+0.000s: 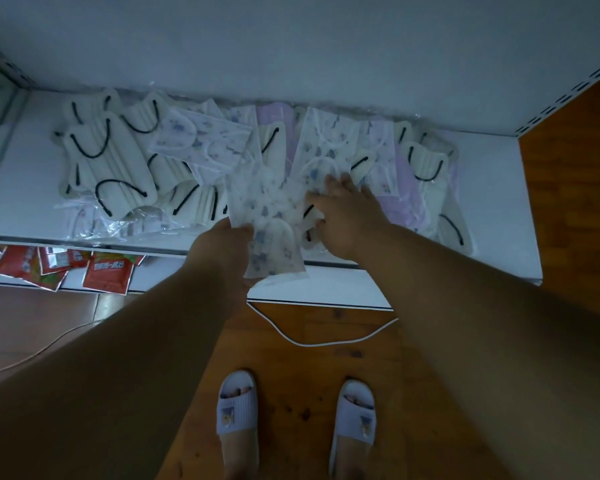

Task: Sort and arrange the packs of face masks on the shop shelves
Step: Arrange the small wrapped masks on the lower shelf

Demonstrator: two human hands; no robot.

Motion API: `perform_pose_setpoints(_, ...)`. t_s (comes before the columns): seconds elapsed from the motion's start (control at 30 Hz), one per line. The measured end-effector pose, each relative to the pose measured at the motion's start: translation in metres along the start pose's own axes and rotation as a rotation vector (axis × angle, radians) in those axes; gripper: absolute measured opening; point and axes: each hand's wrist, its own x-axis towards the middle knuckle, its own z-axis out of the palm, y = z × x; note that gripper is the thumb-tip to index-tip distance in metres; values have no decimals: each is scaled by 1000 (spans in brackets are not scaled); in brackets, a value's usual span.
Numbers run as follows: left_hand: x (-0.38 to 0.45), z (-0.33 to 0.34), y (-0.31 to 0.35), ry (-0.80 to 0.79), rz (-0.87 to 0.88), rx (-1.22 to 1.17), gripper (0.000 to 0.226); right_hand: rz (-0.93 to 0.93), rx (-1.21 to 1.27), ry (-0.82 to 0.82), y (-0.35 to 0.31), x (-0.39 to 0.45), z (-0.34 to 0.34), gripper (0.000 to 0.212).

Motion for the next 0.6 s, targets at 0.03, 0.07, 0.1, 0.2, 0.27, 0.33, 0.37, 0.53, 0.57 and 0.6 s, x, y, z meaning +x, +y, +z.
perform_pose_setpoints(0.03,-1,0,-1,0,2,-1,37,18,-20,-1,1,1,2,56)
perform_pose_setpoints(0.07,-1,1,-2,7,11,-5,38,42,-30,17,2,0,3,59)
perform_pose_setpoints(0.1,-2,2,-2,20,14,-20,38,63,-39,42,2,-3,4,60)
perform_pose_setpoints(0.2,-1,3,-2,16,19,-40,40,52,-5,101,6,-12,6,55)
perform_pose_setpoints(0.27,-1,4,-2,-1,23,-91,40,12,-22,108,6,-17,6,59)
perform_pose_setpoints(0.33,3,6,-5,-2,16,-117,41,-3,-138,87,4,-20,5,66)
perform_pose_setpoints(0.37,6,7,-7,-6,3,-113,41,7,-178,76,2,-20,6,68)
perform_pose_setpoints(0.53,8,9,-11,15,-35,-45,15,107,-198,50,-4,-24,9,66)
perform_pose_setpoints(0.57,9,9,-13,13,-40,-59,11,114,-210,55,-5,-24,8,64)
perform_pose_setpoints(0.6,10,10,-13,9,-41,-58,10,126,-214,63,-6,-24,8,61)
